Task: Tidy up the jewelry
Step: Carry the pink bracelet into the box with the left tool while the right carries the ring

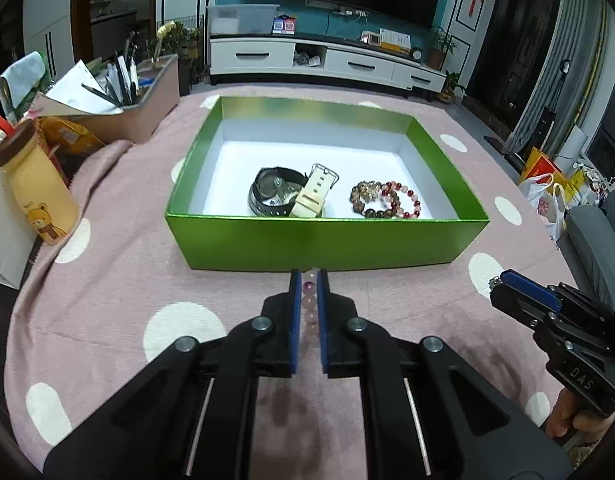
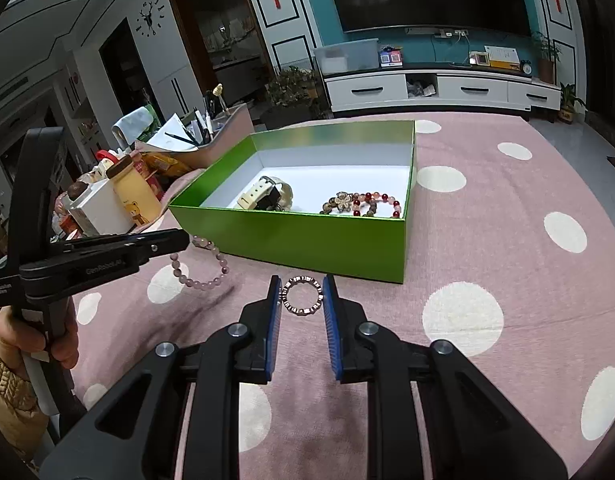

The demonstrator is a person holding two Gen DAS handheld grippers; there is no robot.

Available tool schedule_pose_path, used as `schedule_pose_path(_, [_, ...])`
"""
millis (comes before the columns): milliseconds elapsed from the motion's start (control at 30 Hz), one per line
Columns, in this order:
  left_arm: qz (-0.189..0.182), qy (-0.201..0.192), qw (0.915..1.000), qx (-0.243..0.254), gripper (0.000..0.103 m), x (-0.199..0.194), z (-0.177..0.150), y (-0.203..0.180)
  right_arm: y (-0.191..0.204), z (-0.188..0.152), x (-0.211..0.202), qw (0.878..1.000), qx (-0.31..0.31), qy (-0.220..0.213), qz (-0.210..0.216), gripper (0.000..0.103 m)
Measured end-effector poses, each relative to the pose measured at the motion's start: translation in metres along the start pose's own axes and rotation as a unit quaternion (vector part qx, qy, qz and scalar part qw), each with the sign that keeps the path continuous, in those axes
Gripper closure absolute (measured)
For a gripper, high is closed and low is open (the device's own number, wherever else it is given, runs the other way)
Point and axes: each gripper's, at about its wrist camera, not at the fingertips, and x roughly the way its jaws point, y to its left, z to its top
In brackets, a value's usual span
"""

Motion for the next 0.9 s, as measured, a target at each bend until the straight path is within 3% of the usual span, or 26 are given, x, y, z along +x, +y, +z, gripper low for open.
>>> schedule_pose_path(500, [0.016, -0.045, 0.9987, 0.017, 0.096, -0.046, 0.018, -0.006, 0.010, 0.021, -0.025, 0.999, -0.018, -0.036, -0.001, 0.082])
schedule_pose_path(900, [0.017, -0.066, 0.9971, 0.034, 0.096, -0.049, 0.043, -0.015, 0.014, 0.050, -0.021, 0.998, -0.027, -0.055, -0.002, 0.082])
